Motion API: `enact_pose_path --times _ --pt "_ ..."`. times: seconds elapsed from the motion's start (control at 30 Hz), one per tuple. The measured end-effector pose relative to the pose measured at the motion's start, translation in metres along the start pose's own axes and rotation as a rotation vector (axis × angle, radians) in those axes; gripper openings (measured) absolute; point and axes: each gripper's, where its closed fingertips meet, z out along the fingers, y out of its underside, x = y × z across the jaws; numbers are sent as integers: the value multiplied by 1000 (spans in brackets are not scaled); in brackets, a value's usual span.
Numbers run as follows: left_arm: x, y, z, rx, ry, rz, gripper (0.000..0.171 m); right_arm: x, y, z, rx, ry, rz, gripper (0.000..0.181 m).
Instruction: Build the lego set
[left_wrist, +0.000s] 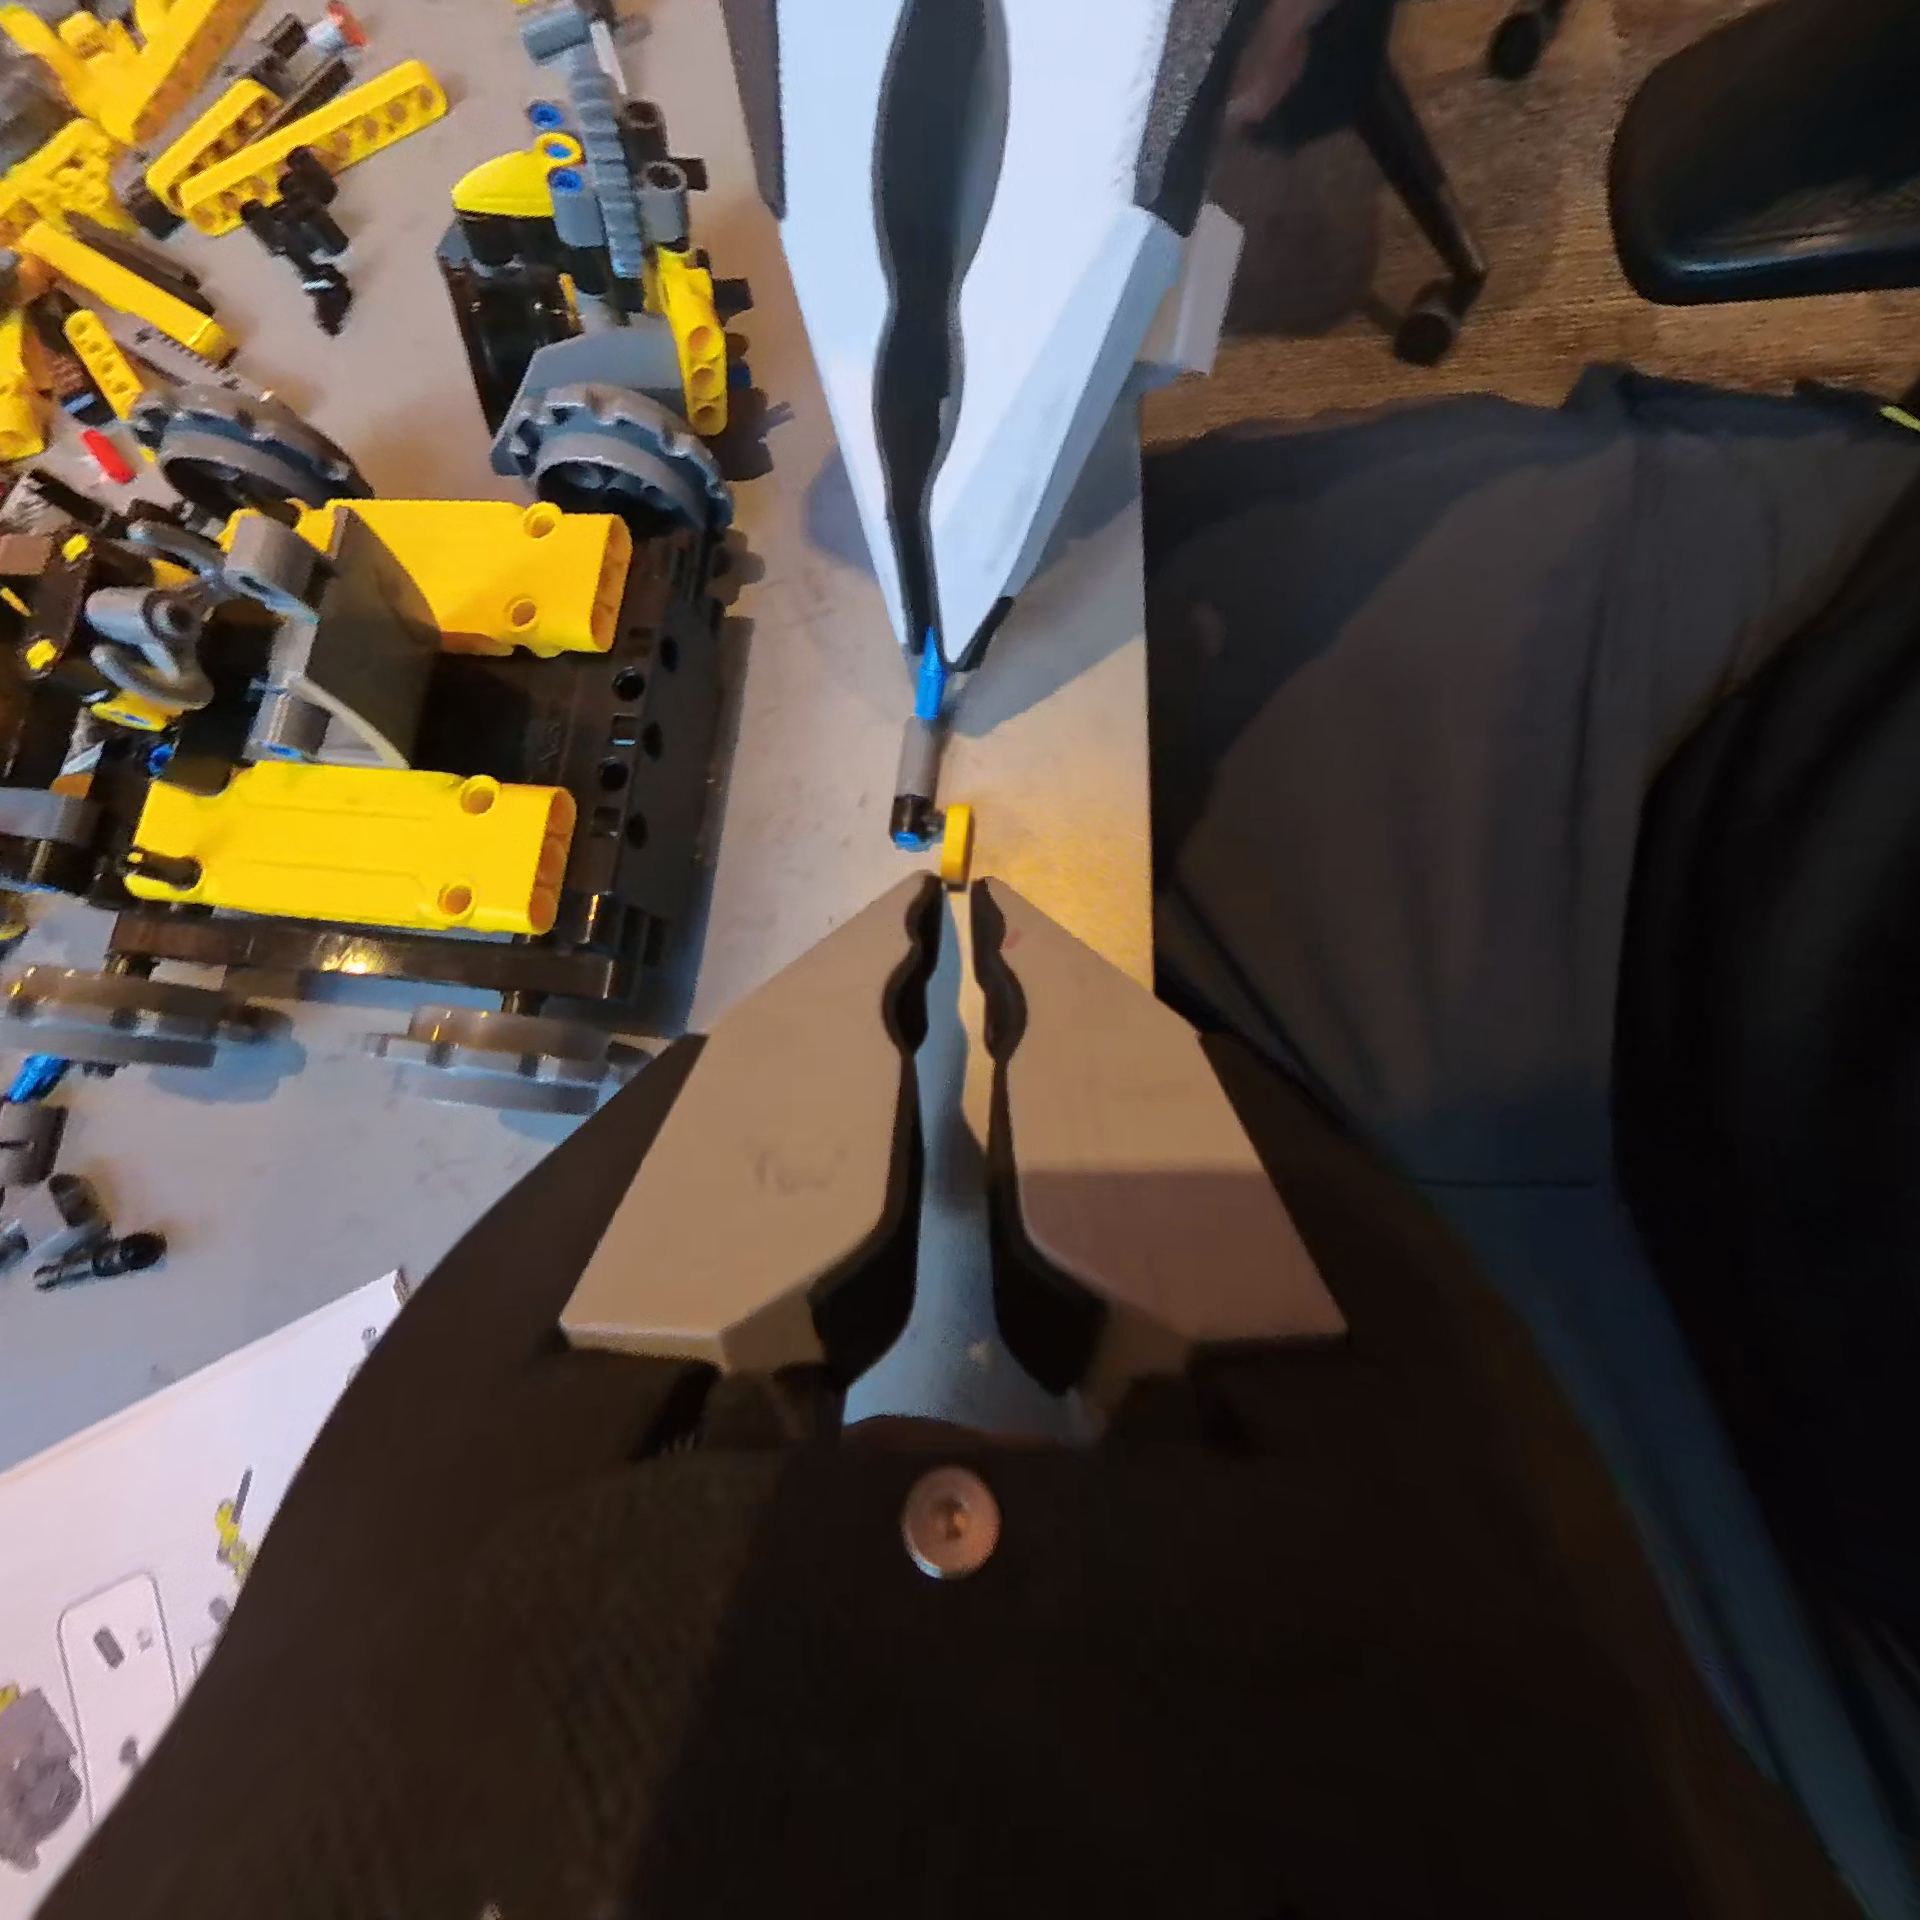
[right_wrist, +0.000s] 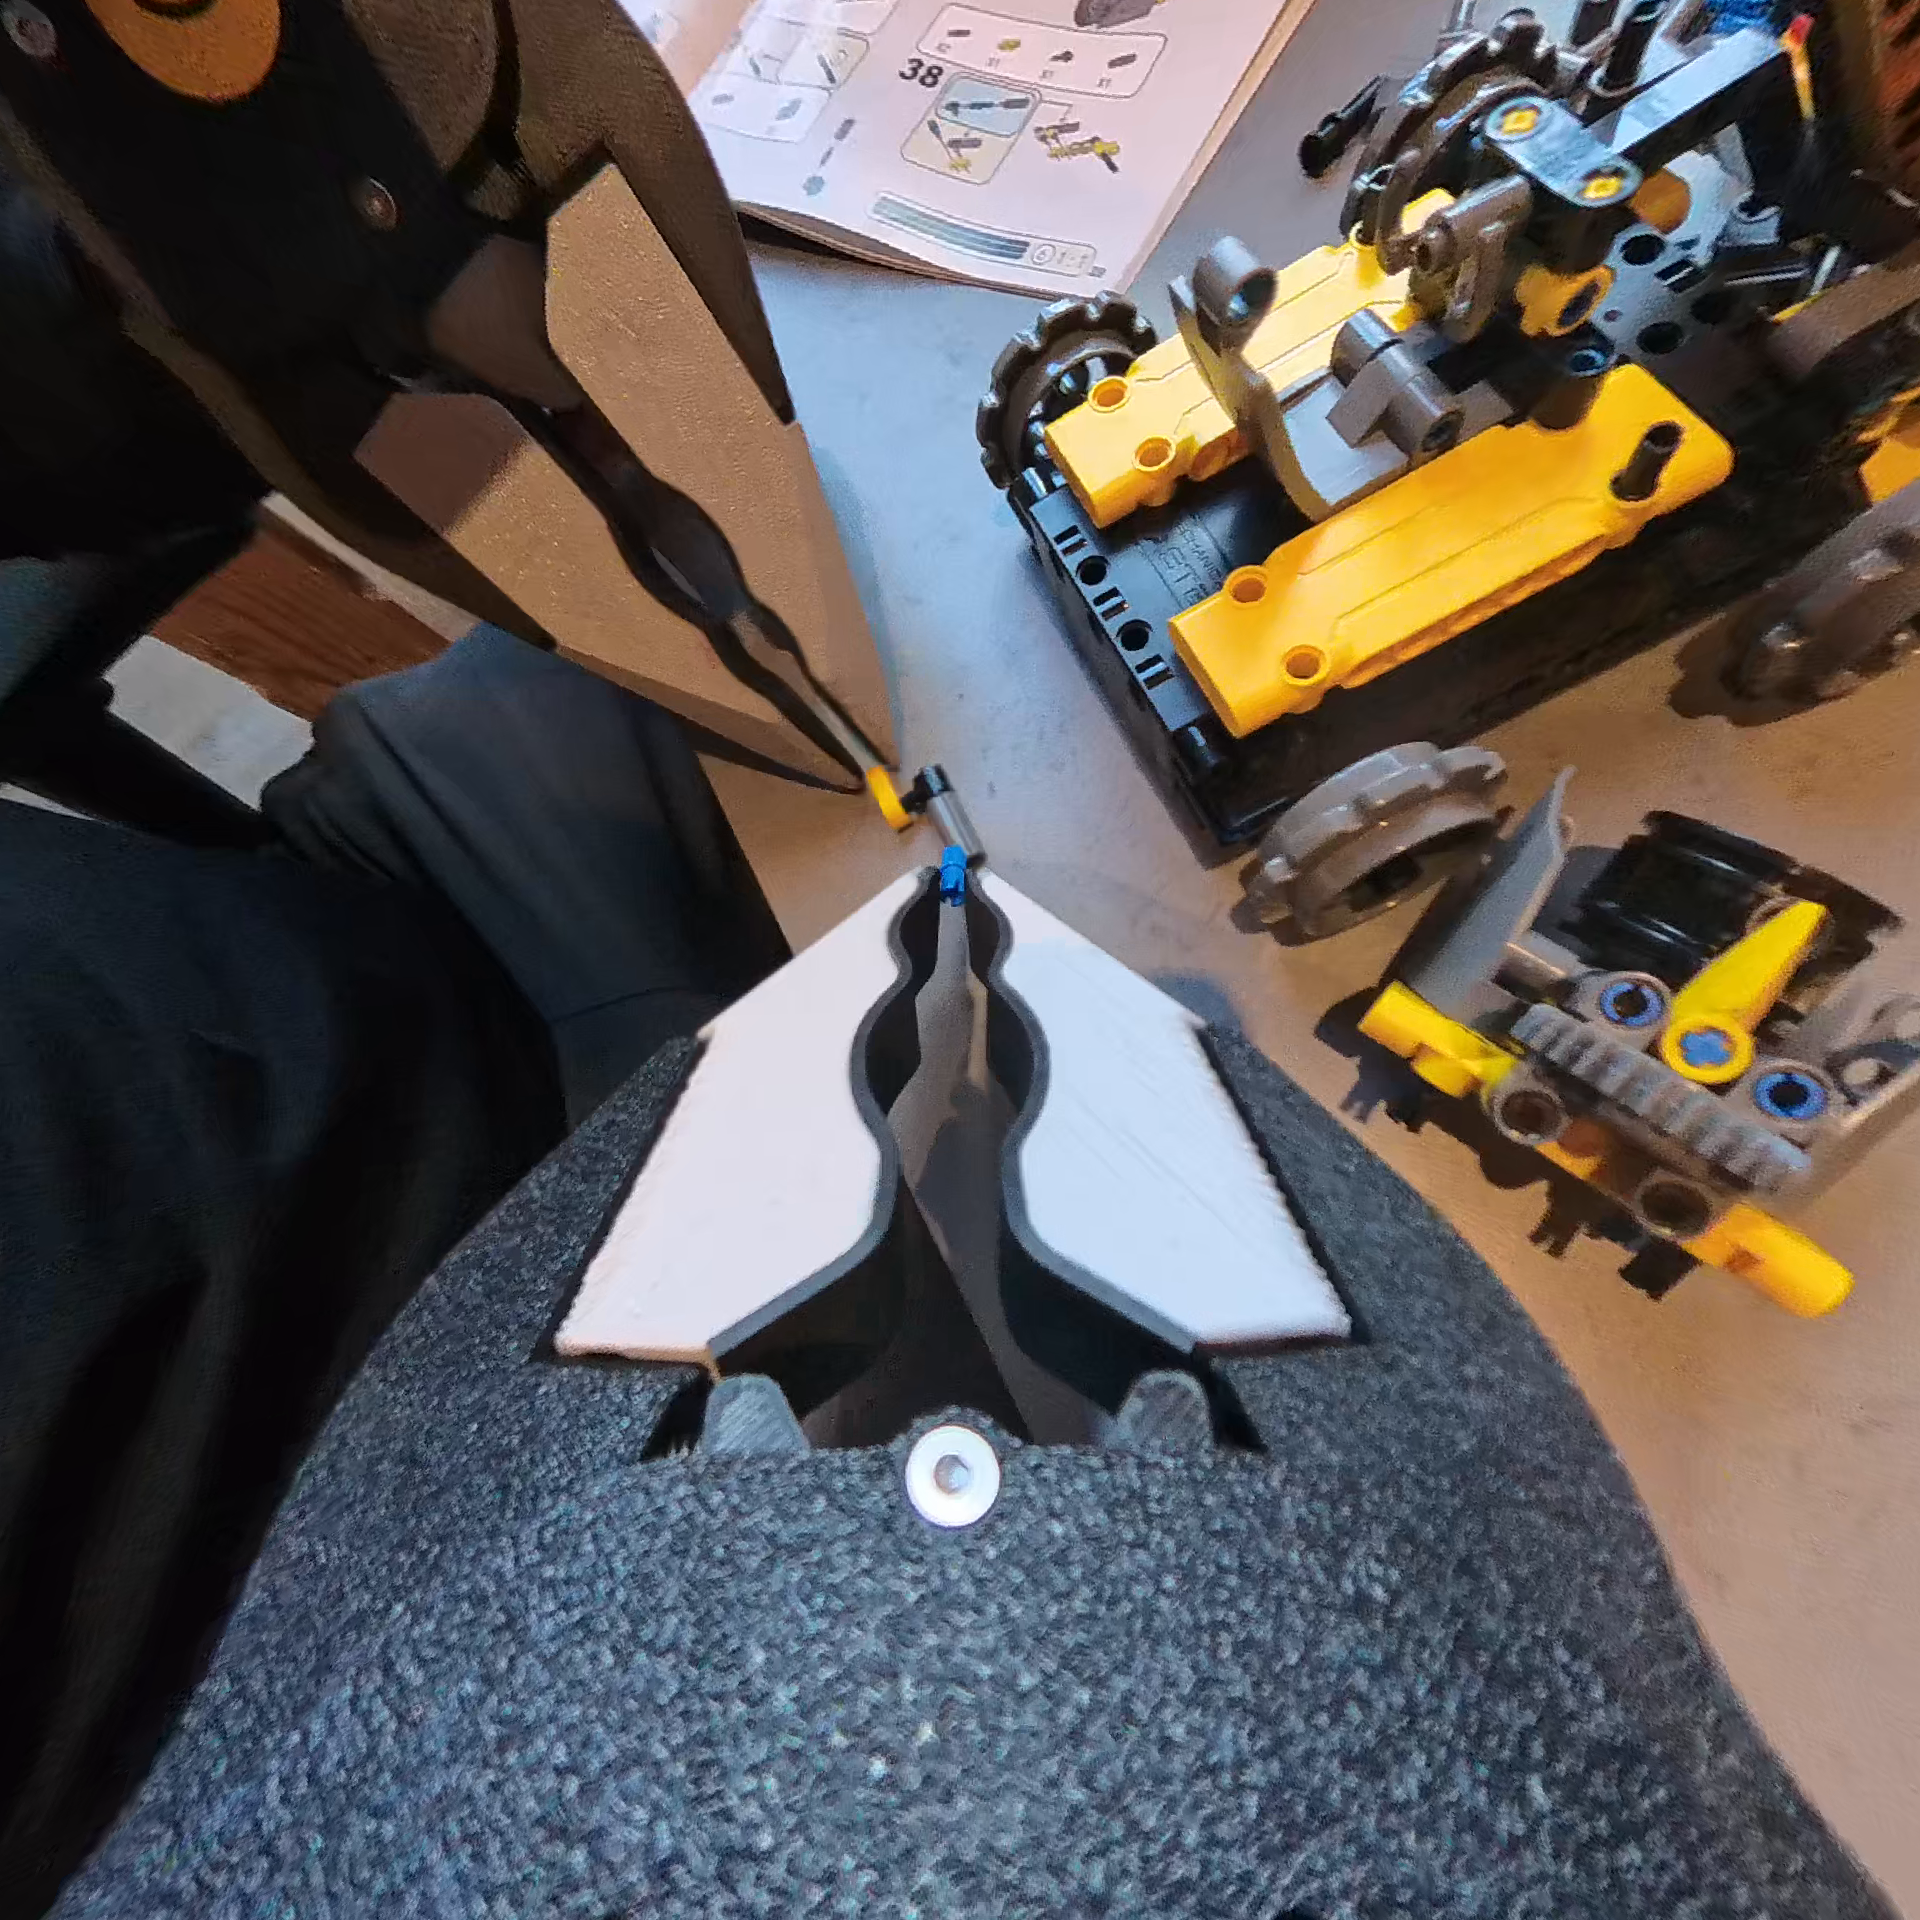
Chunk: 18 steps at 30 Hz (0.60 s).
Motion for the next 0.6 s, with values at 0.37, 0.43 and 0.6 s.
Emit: enact_pose_path --times 0.37,0.43,0.6 --pt "-1 -4 4 22 22 -77 17 8 8 -6 -47 106 -94 4" --pt "0 -4 5 10 18 -63 4 8 10 -3 -54 116 -102 4" --pt "-1 -5 5 12 -24 -1 3 10 12 1 -54 149 -142 9"
